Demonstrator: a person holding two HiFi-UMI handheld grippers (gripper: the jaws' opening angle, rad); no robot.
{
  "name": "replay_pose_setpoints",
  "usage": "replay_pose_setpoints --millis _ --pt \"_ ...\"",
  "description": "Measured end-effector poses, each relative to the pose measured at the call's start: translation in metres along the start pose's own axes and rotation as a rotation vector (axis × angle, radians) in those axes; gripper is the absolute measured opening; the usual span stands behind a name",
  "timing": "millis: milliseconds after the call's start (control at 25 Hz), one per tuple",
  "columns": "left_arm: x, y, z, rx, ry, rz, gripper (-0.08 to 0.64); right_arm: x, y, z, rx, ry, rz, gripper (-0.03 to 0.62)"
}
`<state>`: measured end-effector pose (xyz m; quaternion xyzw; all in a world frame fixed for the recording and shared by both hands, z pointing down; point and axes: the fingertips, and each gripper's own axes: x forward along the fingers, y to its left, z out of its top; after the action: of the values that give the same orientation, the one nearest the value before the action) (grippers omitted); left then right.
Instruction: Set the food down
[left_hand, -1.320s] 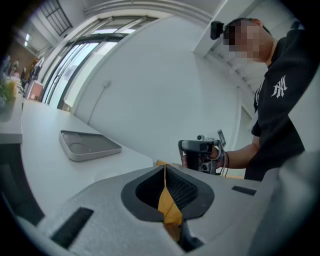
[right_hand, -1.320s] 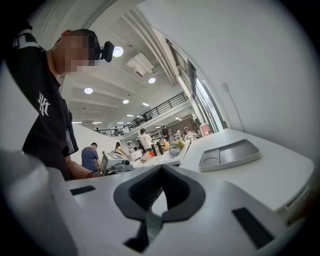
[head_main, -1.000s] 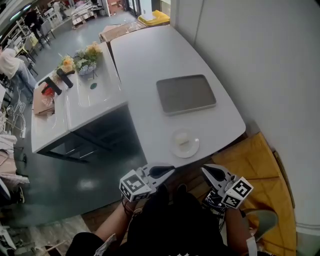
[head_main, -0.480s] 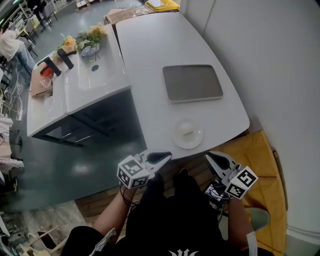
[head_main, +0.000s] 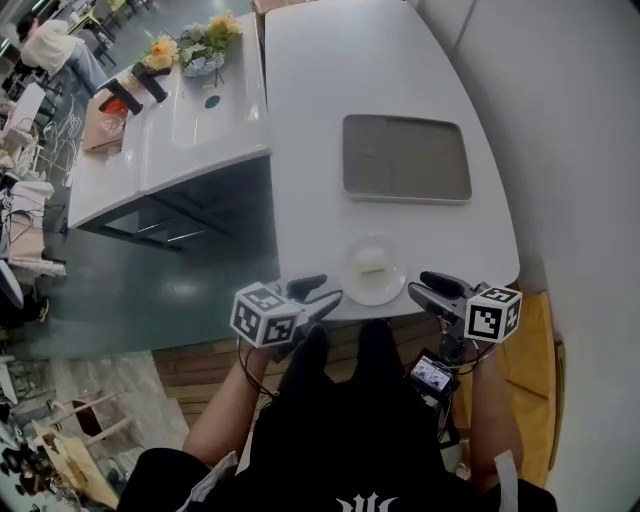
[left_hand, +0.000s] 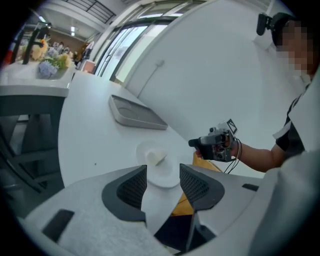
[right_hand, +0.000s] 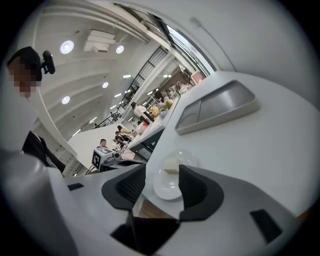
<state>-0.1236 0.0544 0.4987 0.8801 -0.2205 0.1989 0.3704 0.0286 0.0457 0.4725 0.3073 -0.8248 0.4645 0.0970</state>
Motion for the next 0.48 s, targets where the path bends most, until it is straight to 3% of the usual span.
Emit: replay_pose_setpoints --millis 160,320,480 --pt "0.021 0.017 0.003 -0.140 0.025 0.091 0.181 0.015 -0.044 -0.002 0.073 0.143 0.028 0.192" --pt "0.036 0.024 -0.004 -0.211 0.069 0.155 0.181 0.031 -0.063 -0.011 0.099 0.260 0.066 0.190" --pt "0.043 0.030 -0.013 -0.277 0.099 0.202 0.181 0.036 -0.069 -0.015 0.152 0.307 0.082 0.179"
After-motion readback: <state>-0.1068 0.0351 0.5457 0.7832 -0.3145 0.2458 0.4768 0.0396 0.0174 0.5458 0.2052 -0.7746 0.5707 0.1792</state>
